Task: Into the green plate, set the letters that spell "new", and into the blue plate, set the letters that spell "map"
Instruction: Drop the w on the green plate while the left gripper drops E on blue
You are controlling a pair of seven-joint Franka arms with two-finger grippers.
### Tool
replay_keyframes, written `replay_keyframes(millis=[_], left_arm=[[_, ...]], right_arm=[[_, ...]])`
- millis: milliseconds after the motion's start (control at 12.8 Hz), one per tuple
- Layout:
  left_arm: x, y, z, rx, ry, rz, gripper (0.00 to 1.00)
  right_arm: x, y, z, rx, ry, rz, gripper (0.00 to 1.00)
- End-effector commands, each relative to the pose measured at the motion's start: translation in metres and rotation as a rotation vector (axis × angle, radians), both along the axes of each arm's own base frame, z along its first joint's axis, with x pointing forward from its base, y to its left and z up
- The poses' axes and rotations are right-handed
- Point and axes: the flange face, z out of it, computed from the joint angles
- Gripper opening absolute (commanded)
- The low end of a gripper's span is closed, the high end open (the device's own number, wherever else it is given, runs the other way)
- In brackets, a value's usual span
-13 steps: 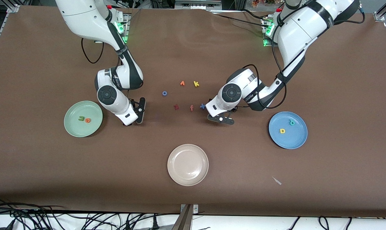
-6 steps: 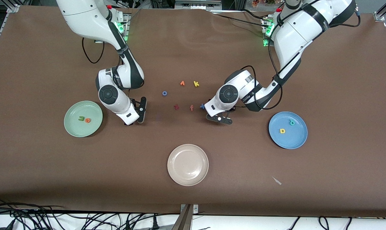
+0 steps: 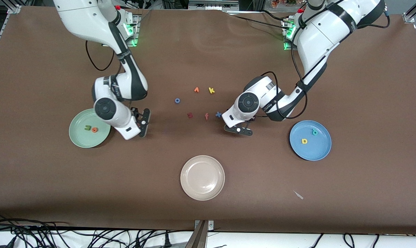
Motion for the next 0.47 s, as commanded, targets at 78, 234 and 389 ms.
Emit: replay_keyframes(millis=[78,234,389], left_arm=[[0.026,0.046,0.054,0.082,-0.036,-0.034,0.00],[0.048,0.090,0.071,0.072,-0.036,-0.074,0.00],[0.065,0.133,0.084,0.076,-0.026,-0.103,0.00]], right_arm=[[0.019,-0.077,0.044,-0.055,0.063,-0.192,0.00],[0.021,-0.117,0.045,-0.086,0.071,-0.260,0.00],[0.021,-0.149,0.034,-0.099,0.090,-0.312,0.00]])
